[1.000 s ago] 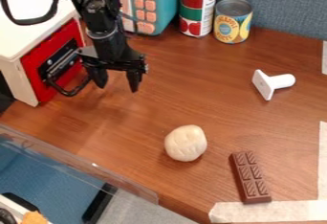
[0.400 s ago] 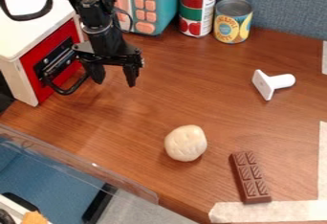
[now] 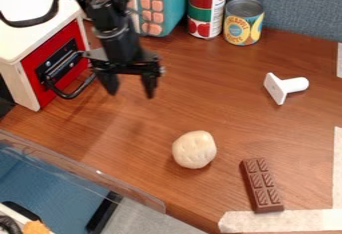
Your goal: Pushes the door of the drawer and closes it
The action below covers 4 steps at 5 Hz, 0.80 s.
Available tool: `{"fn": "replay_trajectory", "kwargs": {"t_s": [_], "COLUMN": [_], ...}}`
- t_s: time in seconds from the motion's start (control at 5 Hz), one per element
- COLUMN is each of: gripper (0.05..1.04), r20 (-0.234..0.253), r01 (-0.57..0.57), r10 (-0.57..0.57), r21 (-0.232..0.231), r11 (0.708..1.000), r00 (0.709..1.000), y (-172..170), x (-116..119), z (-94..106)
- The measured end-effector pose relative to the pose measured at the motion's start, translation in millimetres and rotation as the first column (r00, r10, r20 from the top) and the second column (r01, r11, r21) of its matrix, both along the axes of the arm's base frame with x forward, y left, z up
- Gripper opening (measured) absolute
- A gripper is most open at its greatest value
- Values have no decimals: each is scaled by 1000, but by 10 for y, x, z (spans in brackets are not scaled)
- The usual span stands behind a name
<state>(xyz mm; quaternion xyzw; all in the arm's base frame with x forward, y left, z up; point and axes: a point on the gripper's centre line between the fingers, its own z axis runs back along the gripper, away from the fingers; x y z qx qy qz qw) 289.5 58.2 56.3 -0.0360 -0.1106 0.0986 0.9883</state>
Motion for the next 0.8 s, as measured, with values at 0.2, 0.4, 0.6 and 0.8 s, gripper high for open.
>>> {"fn": "replay_trajectory", "kwargs": {"t_s": [0.2, 0.4, 0.6, 0.8], "gripper": [999, 999, 999, 999], "r20": [40, 88, 120, 105], "r01": [20, 47, 36, 33], "r10": [-20, -49, -46, -47], "r21": [-3, 24, 79, 127], "r11": [1000, 999, 996, 991], "r00": [999, 995, 992, 993], "y": [-102, -204, -250, -297], "x": [-76, -178, -313, -441], "z": [160, 389, 678, 839]}}
